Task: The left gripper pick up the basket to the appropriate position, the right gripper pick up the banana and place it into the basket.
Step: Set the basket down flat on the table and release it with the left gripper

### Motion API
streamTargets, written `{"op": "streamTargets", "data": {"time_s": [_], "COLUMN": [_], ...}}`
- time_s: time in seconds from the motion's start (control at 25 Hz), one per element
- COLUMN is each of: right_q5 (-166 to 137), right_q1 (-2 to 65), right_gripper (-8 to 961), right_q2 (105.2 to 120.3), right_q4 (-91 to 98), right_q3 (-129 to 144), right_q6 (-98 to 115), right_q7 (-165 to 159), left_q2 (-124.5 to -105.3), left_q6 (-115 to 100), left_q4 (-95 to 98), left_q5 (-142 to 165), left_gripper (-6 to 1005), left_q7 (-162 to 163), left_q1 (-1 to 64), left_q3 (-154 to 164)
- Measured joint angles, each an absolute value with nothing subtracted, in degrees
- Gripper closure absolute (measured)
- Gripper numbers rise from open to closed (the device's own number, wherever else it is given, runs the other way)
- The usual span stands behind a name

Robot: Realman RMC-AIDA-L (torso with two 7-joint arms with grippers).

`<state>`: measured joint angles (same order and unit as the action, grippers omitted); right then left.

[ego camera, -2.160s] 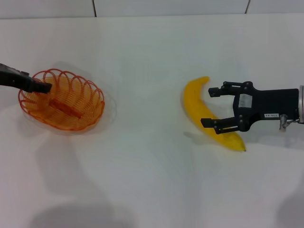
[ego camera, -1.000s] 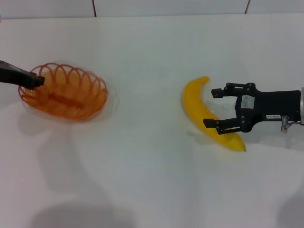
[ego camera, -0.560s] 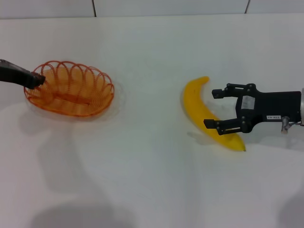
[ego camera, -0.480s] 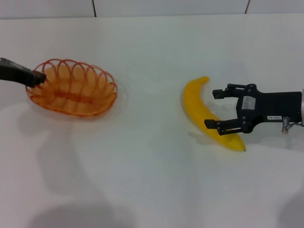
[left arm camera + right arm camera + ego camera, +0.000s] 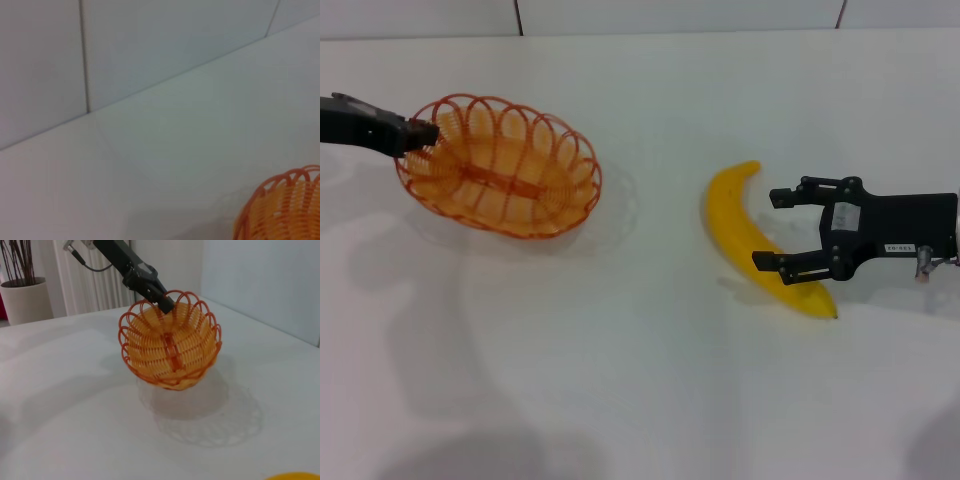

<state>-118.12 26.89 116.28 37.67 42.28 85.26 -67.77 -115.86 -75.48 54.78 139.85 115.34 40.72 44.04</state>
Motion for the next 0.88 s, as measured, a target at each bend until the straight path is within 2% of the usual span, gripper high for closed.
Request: {"op": "streamTargets", "data": {"time_s": [0.88], "right_q5": [-118.12], "right_q1": [28.05], "right_gripper": [47], "right_q2": [116.36], "right_q4": [37.88], "right_q3": [42.27], "right_q6": [85.28], "right_q7": [-67.85], "left_q2": [-115.94], "left_q6": [-69.26], "left_q4": [43.93], "left_q5": [137.61], "left_gripper": [917], "left_q7": [123.23], "left_q1": [43.58], "left_q3": [44.03]}}
